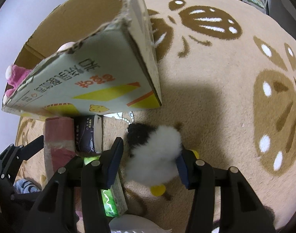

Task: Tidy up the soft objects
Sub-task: 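Grasp the pink-and-white cylinder plush with the left tool while the right tool grasps the white chick plush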

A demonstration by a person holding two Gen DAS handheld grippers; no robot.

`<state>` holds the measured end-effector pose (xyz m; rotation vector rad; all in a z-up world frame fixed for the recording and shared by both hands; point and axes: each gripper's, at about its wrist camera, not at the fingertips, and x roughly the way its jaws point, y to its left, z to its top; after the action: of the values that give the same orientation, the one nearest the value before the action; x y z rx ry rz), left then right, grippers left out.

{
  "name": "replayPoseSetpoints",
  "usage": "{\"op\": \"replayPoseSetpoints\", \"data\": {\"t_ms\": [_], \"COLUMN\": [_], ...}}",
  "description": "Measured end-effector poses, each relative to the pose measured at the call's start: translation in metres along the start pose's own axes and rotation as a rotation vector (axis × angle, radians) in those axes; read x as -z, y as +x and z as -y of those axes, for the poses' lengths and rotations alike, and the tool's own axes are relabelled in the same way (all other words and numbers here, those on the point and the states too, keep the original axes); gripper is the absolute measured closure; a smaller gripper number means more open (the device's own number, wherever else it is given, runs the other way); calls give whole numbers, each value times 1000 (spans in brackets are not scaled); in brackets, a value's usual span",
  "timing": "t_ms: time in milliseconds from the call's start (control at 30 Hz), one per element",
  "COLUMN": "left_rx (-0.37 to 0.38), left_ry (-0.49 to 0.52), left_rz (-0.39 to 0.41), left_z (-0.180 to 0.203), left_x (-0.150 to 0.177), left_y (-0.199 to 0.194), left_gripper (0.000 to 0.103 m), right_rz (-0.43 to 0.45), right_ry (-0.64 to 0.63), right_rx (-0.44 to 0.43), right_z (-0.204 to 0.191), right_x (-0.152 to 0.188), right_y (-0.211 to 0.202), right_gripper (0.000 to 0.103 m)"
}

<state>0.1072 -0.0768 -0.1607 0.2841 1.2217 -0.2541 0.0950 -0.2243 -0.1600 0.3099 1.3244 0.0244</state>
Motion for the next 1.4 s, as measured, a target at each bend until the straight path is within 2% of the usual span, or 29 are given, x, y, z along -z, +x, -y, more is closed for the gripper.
{"op": "replayPoseSetpoints", "data": {"t_ms": [100,200,267,633,667,733,900,1200,1400], "left_rx": [26,48,49,31,33,38,61,83,57], "left_ry": [-1,-14,-29,-2,-4,-10,-14,-28,-6], "left_rz": [-1,1,1,32,34,43,68,117,167], "left_z": [5,5,2,12,13,10,-1,-12,-11], "left_x": [0,-1,-2,-6,-6,-7,-4,-3,3], "left_y": [-1,-3,-4,-17,-19,-23,-33,-55,-73], "left_gripper": [32,50,53,60,61,64,75,80,83], "right_rz": [0,0,1,-10,-10,-12,-6,59,92], "right_ry": [-10,-4,0,-28,-36,-59,-57,-41,-51], "right_rx": [8,6,5,20,25,45,43,17,8], "right_z": [-6,-8,-7,-9,-11,-15,-16,-10,-12], "right_x": [2,3,2,-1,0,1,3,7,11], "right_y": [-1,-1,0,2,2,2,0,-18,-32], "right_gripper": [48,48,48,49,50,63,64,68,69]}}
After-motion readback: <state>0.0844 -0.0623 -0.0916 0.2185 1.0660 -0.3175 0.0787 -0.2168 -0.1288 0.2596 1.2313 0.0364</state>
